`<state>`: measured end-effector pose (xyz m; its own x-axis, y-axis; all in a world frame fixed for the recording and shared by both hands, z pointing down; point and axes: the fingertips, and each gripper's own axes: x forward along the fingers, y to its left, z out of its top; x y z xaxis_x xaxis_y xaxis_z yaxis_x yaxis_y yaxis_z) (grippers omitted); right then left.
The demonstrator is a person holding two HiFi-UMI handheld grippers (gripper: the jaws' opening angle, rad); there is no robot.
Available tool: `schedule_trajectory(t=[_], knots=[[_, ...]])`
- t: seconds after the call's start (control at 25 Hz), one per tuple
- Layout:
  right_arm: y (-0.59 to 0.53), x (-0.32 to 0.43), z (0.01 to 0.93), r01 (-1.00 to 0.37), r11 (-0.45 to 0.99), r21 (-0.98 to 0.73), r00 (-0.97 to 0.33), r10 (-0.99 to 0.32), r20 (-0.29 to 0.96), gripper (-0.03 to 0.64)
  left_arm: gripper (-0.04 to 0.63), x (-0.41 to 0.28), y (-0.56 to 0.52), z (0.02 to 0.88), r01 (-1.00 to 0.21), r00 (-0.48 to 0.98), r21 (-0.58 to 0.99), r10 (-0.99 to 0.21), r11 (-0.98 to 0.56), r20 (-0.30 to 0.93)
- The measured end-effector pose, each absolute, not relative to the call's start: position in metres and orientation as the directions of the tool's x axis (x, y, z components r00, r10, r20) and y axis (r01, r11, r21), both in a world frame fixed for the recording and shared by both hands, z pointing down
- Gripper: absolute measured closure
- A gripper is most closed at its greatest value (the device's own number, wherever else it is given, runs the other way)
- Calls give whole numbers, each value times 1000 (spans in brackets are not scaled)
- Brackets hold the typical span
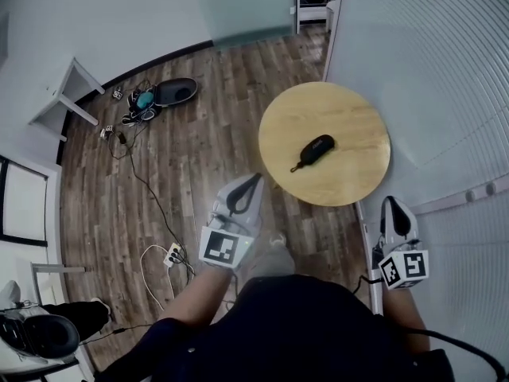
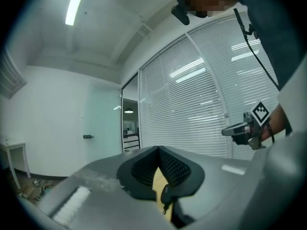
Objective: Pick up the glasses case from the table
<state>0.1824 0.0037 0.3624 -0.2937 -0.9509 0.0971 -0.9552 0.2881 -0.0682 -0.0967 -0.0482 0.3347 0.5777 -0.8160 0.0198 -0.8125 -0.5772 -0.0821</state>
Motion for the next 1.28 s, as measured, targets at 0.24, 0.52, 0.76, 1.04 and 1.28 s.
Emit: schedule_trajectory(t=[0.24, 0.52, 0.76, 1.04, 1.28], knots=[[-78, 153, 364, -965, 257, -53, -262, -959, 111, 609, 592, -114, -127, 344, -784, 617, -66, -786, -618, 27], [-126, 139, 361, -967, 249, -51, -254, -958, 134, 609, 592, -119, -187, 335, -770, 636, -53, -772, -636, 19], [-160, 145, 376, -960, 271, -72, -280, -944, 174, 609, 592, -110, -213, 341, -770, 636, -27, -770, -638, 56], [-214, 156, 388, -925, 365, -107, -378, -915, 144, 609, 592, -95, -243, 345, -811, 568, -93, -816, -578, 109], [-265, 152, 420, -897, 412, -162, -439, -877, 195, 609, 592, -79, -296, 361, -831, 534, -96, -834, -548, 137]])
